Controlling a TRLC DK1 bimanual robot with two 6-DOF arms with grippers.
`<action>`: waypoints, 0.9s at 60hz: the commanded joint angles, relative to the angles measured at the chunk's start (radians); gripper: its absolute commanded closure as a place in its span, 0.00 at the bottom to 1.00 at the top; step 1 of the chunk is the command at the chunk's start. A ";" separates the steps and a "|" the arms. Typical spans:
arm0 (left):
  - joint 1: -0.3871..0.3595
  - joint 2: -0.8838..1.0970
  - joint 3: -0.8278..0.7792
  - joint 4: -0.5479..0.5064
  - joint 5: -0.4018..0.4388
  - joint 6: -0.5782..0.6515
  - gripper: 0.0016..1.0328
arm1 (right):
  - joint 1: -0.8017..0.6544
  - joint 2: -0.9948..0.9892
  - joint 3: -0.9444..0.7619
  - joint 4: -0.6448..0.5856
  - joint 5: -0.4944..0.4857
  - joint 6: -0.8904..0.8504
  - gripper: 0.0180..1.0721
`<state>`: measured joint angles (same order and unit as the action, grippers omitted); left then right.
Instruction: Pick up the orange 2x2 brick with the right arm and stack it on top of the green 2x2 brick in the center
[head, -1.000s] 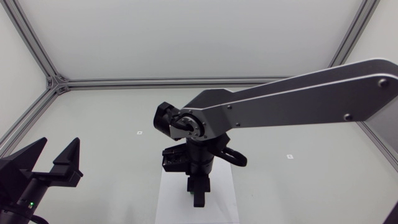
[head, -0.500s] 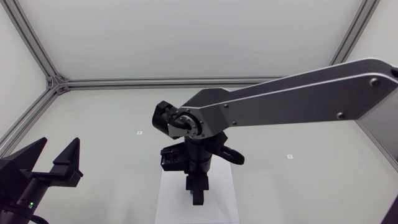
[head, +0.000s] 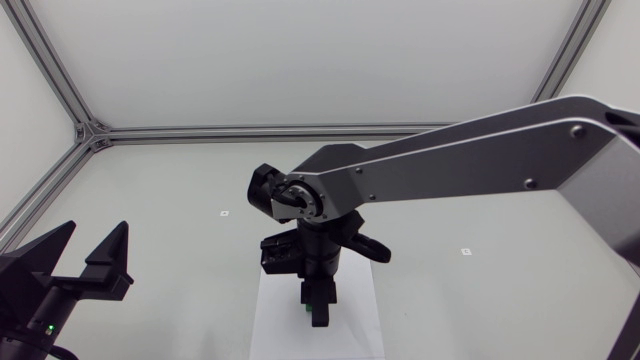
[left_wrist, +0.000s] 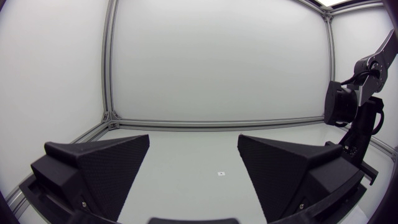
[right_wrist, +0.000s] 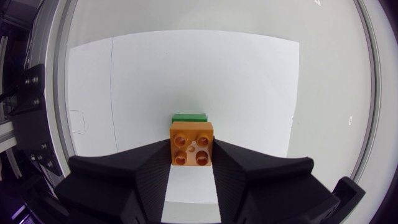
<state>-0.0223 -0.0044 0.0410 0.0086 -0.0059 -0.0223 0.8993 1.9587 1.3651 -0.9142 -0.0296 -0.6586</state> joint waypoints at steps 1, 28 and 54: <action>0.002 -0.008 -0.041 -0.015 0.004 0.013 0.04 | -0.005 0.031 0.020 -0.008 -0.004 -0.016 0.95; 0.002 -0.008 -0.041 -0.015 0.004 0.013 0.04 | -0.002 0.045 0.015 -0.014 -0.013 -0.009 0.94; 0.002 -0.008 -0.041 -0.015 0.004 0.013 0.04 | 0.004 0.051 0.009 -0.025 -0.013 0.010 0.94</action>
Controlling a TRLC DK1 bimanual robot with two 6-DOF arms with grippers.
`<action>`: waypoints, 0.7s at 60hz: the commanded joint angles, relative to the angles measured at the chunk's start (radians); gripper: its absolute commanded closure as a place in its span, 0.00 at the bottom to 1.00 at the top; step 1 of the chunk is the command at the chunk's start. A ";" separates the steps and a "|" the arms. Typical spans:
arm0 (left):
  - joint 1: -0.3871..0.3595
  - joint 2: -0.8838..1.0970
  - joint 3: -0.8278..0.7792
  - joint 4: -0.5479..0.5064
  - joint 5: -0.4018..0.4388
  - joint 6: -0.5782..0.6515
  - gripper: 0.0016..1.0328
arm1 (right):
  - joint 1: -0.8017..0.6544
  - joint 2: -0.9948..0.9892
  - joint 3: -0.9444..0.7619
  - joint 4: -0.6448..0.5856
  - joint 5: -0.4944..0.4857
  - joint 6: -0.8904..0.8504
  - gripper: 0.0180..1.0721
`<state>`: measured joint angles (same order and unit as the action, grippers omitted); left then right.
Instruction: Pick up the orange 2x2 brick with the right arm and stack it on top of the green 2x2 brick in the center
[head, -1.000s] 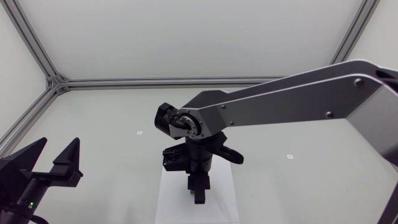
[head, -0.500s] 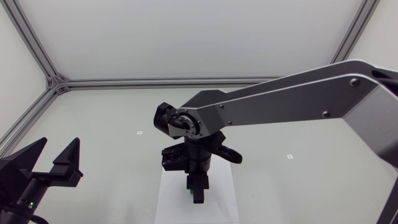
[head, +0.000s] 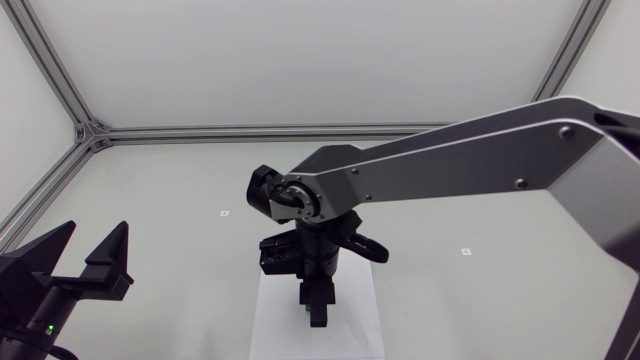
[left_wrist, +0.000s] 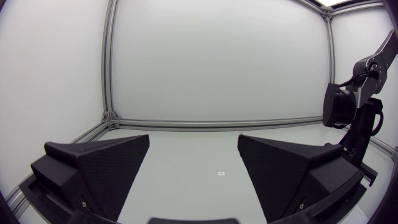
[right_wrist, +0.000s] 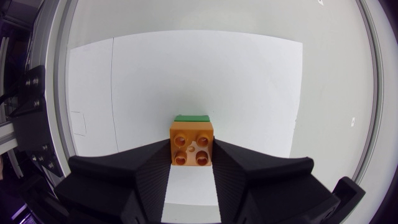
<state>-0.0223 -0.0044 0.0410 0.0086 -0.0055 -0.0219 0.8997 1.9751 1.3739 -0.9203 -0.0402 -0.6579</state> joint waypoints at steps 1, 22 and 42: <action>0.002 -0.008 -0.041 -0.015 0.004 0.013 0.04 | 0.004 0.034 0.001 -0.018 -0.003 0.009 0.94; 0.002 -0.008 -0.041 -0.015 0.004 0.013 0.04 | 0.001 0.057 -0.003 -0.020 0.002 0.014 0.94; 0.002 -0.008 -0.041 -0.015 0.004 0.013 0.04 | -0.025 0.110 -0.012 -0.037 0.000 0.006 0.94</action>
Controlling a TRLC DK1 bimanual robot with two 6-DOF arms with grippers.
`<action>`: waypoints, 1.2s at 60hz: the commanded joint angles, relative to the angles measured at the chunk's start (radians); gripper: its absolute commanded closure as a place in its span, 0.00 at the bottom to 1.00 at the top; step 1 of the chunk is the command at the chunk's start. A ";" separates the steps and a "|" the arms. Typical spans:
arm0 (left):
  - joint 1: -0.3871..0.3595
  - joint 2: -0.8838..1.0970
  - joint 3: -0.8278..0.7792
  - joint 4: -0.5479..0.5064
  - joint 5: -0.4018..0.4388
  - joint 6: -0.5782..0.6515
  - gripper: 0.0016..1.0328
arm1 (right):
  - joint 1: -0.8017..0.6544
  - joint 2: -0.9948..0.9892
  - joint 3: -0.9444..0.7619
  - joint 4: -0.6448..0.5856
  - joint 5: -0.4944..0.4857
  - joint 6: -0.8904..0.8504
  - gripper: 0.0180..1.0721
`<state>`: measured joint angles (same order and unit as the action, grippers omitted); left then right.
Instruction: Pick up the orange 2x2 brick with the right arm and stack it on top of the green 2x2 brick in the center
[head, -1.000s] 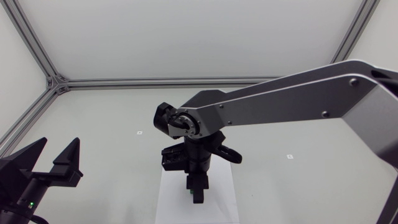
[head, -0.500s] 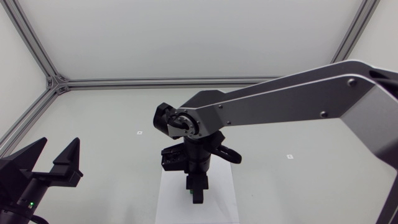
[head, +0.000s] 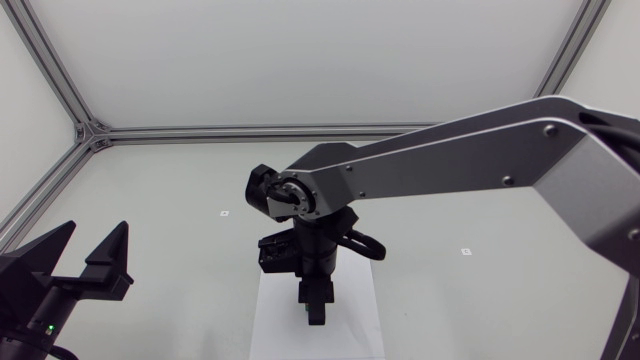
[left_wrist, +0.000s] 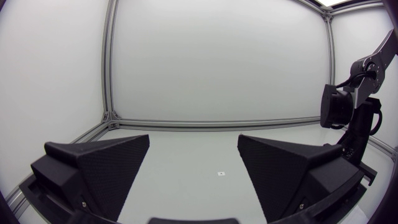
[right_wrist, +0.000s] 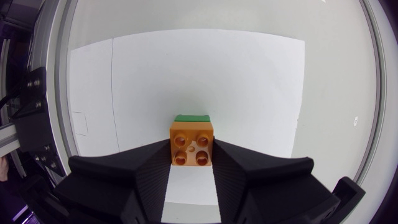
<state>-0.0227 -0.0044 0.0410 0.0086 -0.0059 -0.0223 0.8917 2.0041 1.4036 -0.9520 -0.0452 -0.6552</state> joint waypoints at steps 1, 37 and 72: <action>0.003 -0.008 -0.041 -0.015 0.004 0.013 0.04 | -0.019 0.081 -0.041 -0.005 0.002 0.002 0.95; 0.003 -0.008 -0.041 -0.015 0.004 0.013 0.04 | -0.014 0.113 -0.058 0.004 0.057 0.039 0.94; 0.003 -0.008 -0.041 -0.015 0.004 0.013 0.04 | 0.009 0.136 -0.103 0.062 0.064 0.017 0.94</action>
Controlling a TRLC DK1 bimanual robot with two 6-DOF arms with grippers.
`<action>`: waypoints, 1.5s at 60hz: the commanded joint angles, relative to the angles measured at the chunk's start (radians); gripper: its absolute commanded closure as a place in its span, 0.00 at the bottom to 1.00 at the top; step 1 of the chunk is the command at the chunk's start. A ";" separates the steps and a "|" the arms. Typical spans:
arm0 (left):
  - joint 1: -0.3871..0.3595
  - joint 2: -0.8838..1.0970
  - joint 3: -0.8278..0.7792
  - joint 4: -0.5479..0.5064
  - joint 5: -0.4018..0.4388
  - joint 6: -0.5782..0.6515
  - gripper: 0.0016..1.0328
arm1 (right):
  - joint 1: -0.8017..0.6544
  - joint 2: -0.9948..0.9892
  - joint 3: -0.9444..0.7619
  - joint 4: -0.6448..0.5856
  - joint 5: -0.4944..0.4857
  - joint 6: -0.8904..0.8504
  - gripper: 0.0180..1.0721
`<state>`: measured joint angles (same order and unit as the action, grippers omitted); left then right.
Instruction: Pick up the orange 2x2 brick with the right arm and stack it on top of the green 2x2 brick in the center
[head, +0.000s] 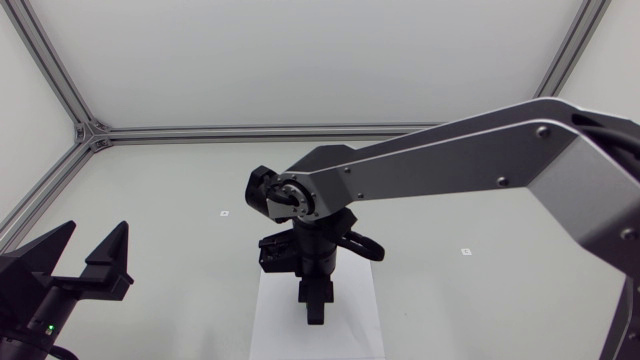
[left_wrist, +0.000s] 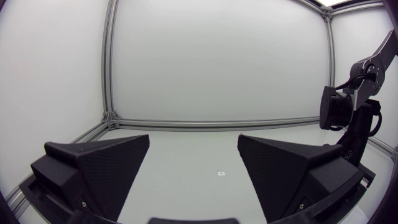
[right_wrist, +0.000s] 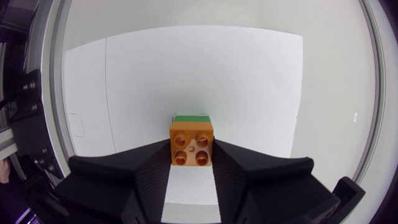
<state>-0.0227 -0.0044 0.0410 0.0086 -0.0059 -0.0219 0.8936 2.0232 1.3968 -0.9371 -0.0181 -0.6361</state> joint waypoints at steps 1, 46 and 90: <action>0.003 -0.008 -0.041 -0.015 0.004 0.013 0.04 | 0.008 0.118 -0.097 0.049 0.037 0.000 0.94; 0.003 -0.008 -0.041 -0.015 0.004 0.013 0.04 | 0.016 0.078 -0.097 0.052 -0.008 0.006 0.94; 0.003 -0.008 -0.041 -0.015 0.006 0.013 0.04 | 0.033 0.069 -0.068 0.008 -0.043 -0.005 0.94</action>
<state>-0.0223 -0.0044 0.0410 0.0086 -0.0059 -0.0223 0.9047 2.0037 1.3819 -0.9184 -0.0292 -0.6357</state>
